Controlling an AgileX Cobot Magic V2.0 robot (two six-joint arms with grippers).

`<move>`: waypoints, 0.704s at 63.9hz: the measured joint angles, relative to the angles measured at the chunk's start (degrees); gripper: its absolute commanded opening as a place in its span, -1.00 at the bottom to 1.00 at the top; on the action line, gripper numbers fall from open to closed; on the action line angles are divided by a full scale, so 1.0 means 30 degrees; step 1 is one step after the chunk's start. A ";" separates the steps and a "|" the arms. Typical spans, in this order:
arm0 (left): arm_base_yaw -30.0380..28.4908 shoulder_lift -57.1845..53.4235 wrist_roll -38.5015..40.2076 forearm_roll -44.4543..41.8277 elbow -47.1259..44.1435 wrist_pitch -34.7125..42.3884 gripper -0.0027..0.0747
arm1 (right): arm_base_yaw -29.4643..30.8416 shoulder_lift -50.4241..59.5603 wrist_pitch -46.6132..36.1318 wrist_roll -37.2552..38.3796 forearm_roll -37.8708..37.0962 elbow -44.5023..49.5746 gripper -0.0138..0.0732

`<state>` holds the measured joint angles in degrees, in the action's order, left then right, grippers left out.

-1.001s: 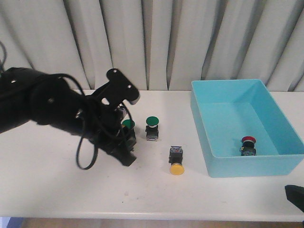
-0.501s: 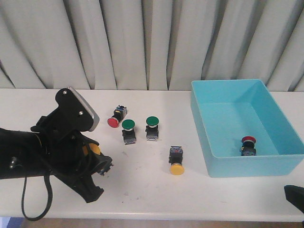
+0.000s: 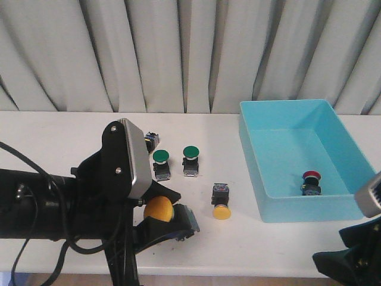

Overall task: Pick red and yellow buttons and place in box
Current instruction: 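Bring the yellow button to the right gripper and let it grasp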

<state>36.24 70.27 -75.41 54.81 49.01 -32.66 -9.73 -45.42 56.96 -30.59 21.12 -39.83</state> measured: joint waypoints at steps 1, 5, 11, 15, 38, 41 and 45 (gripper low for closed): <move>0.0000 0.0000 -0.0224 0.0349 0.0000 -0.0108 -0.23 | 0.0000 -0.0183 -0.0016 -0.0571 0.0356 0.0000 0.34; 0.0000 0.0000 -0.2606 0.2008 0.0000 -0.0695 -0.23 | 0.0000 -0.0809 -0.0239 -0.2268 0.1491 0.0000 0.37; 0.0000 0.0000 -0.5237 0.4000 0.0000 -0.1397 -0.23 | 0.0000 -0.1710 -0.0649 -0.5084 0.3397 0.0000 0.43; 0.0000 0.0000 -0.6800 0.5304 0.0000 -0.1602 -0.23 | -0.0046 -0.2402 -0.0842 -0.6987 0.4570 0.0000 0.46; 0.0000 0.0000 -0.9524 0.7431 0.0000 -0.1605 -0.23 | -0.3877 -0.4984 -0.4207 -1.5141 0.8259 0.0000 0.48; 0.0000 0.0000 -0.9530 0.7431 0.0000 -0.1660 -0.23 | -0.4511 -0.5103 -0.5012 -1.5775 0.8329 0.0000 0.48; 0.0000 0.0000 -0.9545 0.7431 0.0000 -0.1799 -0.23 | -0.5268 -0.5179 -0.5833 -1.6749 0.8421 0.0000 0.47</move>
<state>36.24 70.27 -104.05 77.11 49.01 -38.06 -25.54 -60.96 39.46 -80.84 46.38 -39.83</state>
